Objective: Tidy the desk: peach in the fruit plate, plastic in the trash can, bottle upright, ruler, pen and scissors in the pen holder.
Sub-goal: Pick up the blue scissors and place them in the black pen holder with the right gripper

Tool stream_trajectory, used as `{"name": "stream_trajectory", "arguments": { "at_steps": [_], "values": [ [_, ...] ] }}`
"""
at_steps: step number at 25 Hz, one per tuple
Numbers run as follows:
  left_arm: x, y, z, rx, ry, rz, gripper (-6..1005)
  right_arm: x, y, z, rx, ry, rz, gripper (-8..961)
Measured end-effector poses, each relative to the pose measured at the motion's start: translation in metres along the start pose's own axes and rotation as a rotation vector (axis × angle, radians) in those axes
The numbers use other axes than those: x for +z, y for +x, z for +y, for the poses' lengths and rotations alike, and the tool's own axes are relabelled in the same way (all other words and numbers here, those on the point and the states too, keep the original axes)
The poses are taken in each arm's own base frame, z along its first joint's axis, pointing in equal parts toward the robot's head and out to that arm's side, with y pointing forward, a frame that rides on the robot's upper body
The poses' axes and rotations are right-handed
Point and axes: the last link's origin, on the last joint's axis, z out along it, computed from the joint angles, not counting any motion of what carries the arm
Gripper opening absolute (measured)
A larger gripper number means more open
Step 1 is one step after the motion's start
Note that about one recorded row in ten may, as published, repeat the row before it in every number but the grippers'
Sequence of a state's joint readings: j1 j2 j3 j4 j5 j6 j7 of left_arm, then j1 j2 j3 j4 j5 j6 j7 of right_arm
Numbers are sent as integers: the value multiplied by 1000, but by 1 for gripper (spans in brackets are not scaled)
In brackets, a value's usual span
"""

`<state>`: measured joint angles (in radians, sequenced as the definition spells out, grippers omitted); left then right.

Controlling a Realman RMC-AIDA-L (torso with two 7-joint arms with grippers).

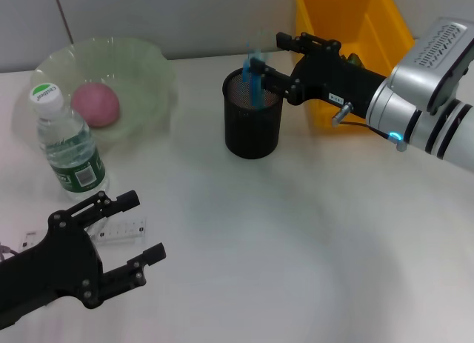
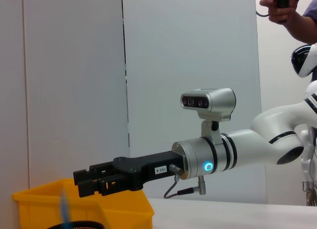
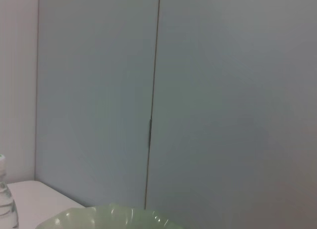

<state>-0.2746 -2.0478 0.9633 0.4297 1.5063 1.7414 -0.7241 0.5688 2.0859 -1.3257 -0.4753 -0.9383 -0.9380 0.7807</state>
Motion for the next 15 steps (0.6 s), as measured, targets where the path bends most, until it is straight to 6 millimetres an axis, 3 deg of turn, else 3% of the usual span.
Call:
{"name": "stream_trajectory", "arguments": {
  "at_steps": [7,12,15],
  "values": [
    [0,1,0,3,-1,2,761,0,-1,0,0,-3,-1,701],
    [-2,2,-1,4,7,7,761,-4,-2,-2,25,15,-30,817],
    [-2,2,-1,3,8,9,761,-13,-7,-2,51,0,-75,818]
  ]
}}
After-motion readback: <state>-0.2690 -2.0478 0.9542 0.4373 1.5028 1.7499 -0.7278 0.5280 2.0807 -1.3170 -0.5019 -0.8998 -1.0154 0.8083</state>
